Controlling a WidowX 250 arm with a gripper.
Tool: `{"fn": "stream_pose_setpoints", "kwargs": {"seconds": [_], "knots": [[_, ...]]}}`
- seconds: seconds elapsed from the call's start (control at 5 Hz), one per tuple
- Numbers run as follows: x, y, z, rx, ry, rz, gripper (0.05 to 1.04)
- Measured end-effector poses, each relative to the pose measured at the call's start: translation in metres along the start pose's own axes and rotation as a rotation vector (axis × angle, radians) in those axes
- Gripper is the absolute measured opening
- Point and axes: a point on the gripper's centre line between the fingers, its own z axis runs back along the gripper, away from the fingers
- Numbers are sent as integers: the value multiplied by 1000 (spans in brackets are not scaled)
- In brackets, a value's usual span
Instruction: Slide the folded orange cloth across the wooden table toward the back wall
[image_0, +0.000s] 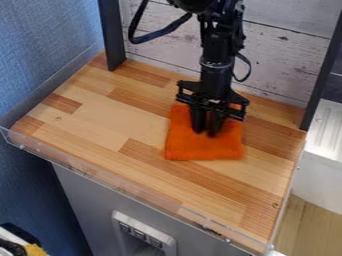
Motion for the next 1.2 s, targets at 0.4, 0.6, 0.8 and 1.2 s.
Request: {"fn": "stream_pose_setpoints", "kwargs": {"seconds": [0.4,0.6,0.8,1.2], "knots": [[-5,12,47,-6,-55,-5,997],[-10,15,68,-12,-86,3,999],[-11,17,80,-8,-117,4,996],[-15,23,91,5,-132,-6,999]]}}
